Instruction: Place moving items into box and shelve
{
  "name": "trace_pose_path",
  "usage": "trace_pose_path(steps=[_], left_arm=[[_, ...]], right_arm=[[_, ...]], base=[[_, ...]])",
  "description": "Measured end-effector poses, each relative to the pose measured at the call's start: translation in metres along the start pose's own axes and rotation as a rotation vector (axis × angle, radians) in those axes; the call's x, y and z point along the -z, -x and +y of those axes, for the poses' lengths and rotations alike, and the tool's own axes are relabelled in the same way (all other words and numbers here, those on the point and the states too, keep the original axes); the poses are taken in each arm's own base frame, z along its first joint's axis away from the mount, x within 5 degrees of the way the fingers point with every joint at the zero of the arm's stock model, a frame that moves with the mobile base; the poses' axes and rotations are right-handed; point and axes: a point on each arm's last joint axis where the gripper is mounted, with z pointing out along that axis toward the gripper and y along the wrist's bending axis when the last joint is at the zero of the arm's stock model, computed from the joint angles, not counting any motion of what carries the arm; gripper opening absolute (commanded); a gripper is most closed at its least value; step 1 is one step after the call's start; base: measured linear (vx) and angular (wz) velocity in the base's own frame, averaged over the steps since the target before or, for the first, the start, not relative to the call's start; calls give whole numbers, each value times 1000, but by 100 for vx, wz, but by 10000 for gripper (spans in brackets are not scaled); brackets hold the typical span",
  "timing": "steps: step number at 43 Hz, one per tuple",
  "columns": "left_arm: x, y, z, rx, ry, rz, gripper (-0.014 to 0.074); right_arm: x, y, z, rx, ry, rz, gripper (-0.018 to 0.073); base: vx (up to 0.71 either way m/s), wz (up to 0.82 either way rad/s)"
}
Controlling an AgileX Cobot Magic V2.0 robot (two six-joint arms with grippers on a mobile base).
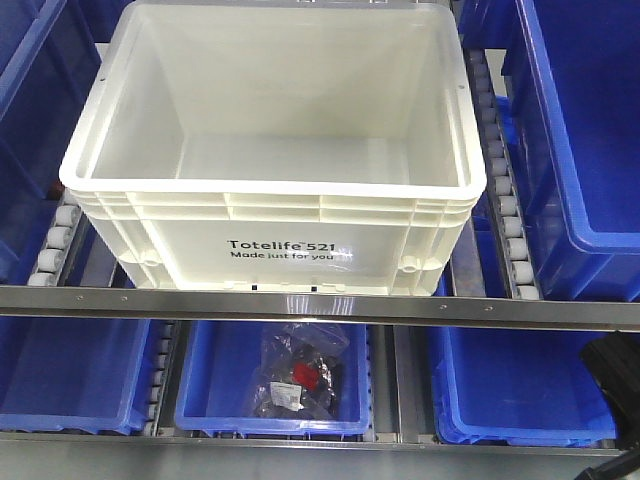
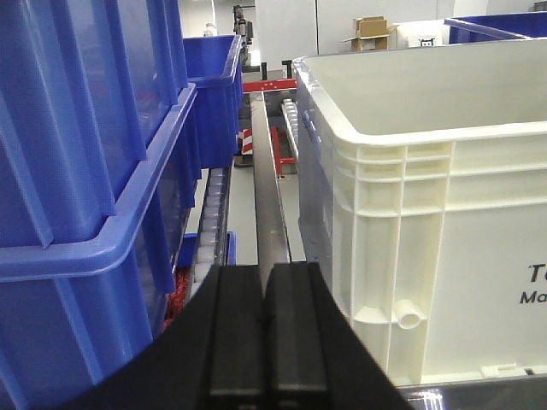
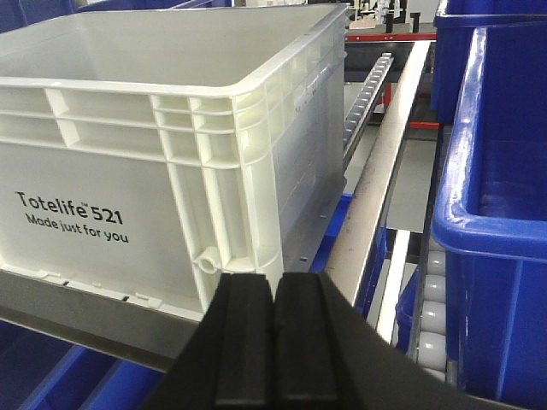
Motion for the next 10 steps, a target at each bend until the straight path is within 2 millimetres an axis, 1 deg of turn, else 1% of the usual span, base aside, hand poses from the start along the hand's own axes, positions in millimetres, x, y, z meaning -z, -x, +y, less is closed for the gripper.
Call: trace_pose_path(steps=[10], left_arm=[[0,0,0,0,0,0,-8]], right_arm=[[0,0,0,0,0,0,-8]], base=[[0,0]])
